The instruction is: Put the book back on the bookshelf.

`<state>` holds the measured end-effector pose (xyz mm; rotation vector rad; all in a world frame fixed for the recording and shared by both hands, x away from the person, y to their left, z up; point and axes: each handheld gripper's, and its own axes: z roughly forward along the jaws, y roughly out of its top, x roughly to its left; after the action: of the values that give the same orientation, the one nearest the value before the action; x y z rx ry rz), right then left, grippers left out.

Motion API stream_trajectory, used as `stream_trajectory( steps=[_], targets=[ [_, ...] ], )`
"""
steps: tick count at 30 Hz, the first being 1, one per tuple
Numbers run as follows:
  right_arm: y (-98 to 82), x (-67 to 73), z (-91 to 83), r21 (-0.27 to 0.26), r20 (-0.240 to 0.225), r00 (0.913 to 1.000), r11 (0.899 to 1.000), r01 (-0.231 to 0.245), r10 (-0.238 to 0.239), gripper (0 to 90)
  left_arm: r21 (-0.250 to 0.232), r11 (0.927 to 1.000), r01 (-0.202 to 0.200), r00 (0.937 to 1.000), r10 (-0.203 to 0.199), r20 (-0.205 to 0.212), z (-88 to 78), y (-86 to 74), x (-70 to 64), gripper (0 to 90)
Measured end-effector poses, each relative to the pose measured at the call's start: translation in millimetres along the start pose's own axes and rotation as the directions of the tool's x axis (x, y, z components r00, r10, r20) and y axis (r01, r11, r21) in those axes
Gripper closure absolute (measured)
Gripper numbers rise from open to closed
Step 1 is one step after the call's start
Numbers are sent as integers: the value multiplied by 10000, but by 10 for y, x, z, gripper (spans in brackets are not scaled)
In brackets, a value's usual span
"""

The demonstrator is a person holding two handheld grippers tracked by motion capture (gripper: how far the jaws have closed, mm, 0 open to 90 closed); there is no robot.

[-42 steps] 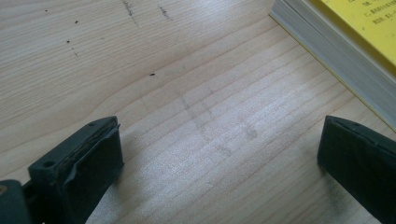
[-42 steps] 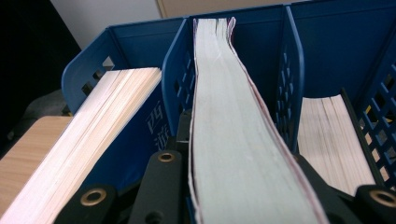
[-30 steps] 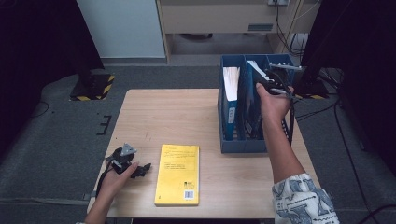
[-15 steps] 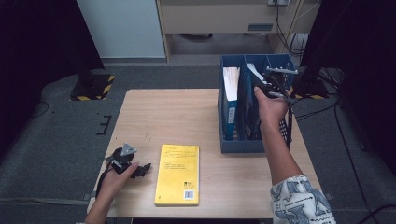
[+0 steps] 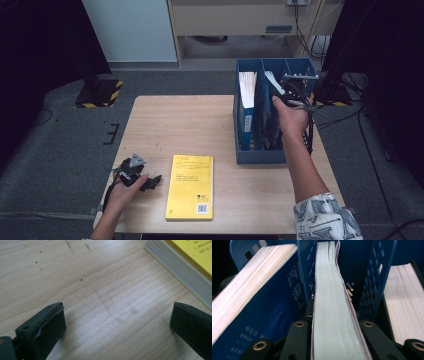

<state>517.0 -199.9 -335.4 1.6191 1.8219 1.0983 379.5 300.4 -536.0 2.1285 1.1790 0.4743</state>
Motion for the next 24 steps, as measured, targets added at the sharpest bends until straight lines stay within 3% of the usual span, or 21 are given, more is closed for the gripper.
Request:
stream_trajectory(
  steps=[6, 17, 24],
  targets=[
    [-15, 11, -66, 403, -151, 9997, 9990, 182, -176, 708, -4, 10000, 4, 10000, -4, -7, -1, -1, -1, 0],
    [-24, 2, -85, 531, -372, 9990, 9982, 266, -247, 674, 4, 10000, 3, 10000, -3, -5, -1, 0, -1, 0],
    [-22, 8, -96, 540, -278, 9989, 9978, 391, -376, 730, 3, 10000, 3, 10000, -3, -5, 0, 0, -1, 0]
  ],
)
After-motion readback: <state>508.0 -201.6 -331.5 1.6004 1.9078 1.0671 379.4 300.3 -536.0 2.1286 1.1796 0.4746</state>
